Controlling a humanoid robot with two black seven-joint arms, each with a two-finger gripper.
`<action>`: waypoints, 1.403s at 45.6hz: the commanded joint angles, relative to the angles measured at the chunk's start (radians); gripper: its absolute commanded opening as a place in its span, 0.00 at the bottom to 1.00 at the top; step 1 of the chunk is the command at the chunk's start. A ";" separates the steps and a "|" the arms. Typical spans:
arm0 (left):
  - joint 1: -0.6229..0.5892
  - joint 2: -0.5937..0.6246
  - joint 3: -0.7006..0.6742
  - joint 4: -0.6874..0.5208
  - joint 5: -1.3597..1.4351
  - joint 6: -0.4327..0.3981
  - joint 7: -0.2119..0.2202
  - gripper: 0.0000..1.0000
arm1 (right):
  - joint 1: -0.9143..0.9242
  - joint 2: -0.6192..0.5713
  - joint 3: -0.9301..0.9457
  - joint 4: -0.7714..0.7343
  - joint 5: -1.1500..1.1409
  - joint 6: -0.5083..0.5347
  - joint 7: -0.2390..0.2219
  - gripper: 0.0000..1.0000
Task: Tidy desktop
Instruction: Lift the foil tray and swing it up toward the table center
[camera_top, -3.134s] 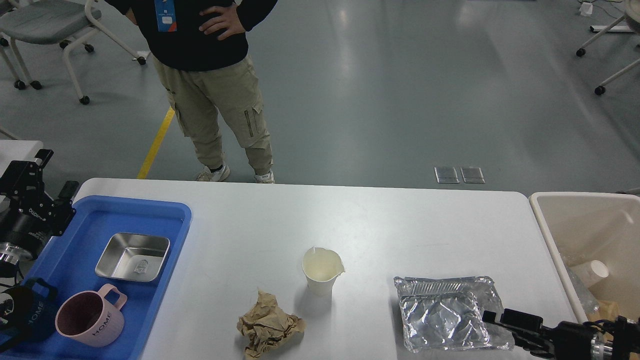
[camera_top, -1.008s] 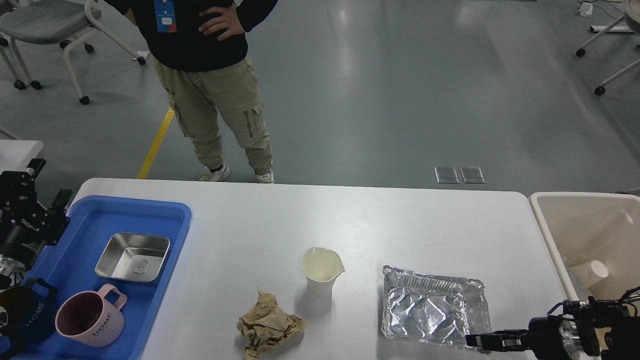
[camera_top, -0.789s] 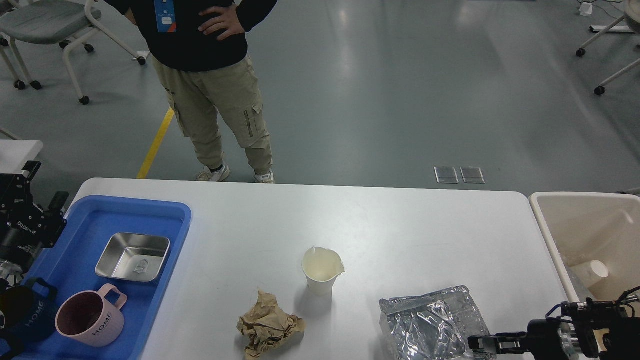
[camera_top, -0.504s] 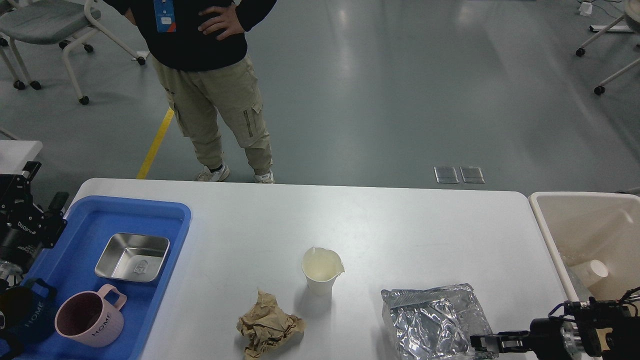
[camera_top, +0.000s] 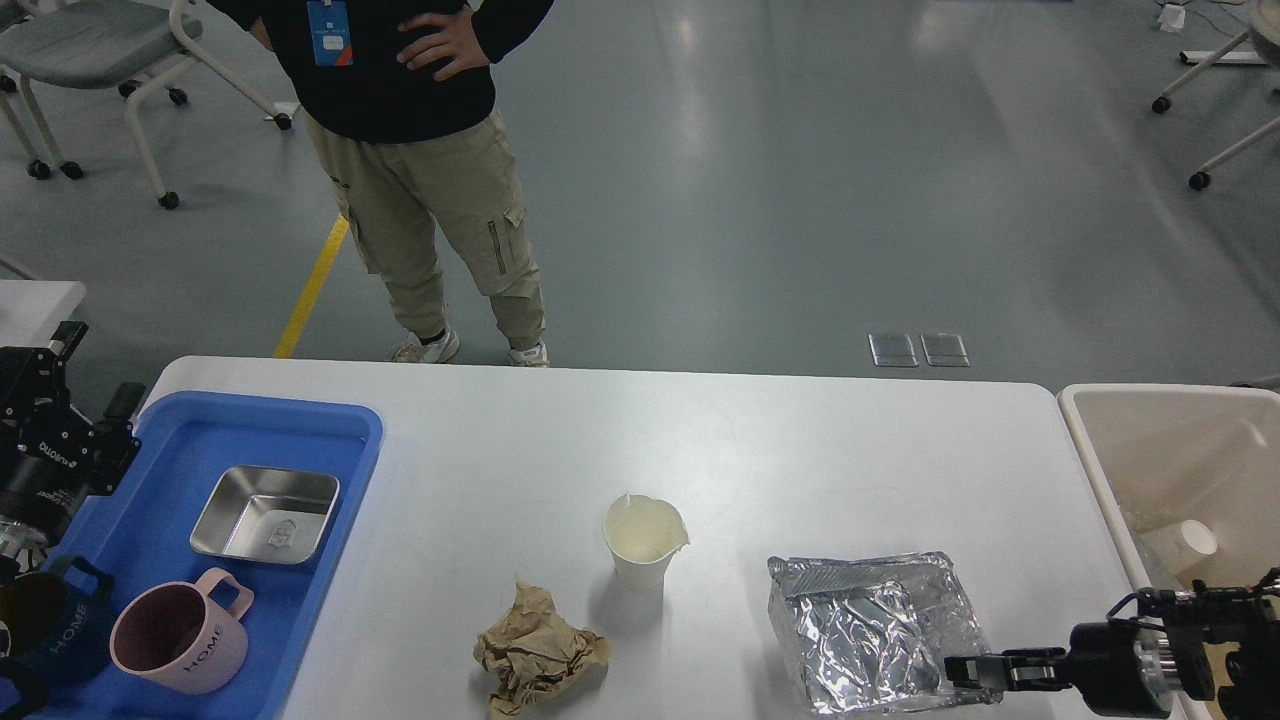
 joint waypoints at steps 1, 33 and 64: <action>0.001 0.000 0.000 0.000 0.000 0.000 0.000 0.96 | 0.042 -0.034 0.000 -0.002 0.007 0.017 0.002 0.00; -0.001 -0.022 0.000 0.000 0.001 0.005 0.000 0.96 | 0.259 -0.315 0.011 0.209 0.068 0.151 0.000 0.00; -0.010 -0.020 0.002 0.002 0.003 0.009 0.002 0.96 | 0.370 -0.194 0.006 0.213 0.231 0.249 -0.134 0.00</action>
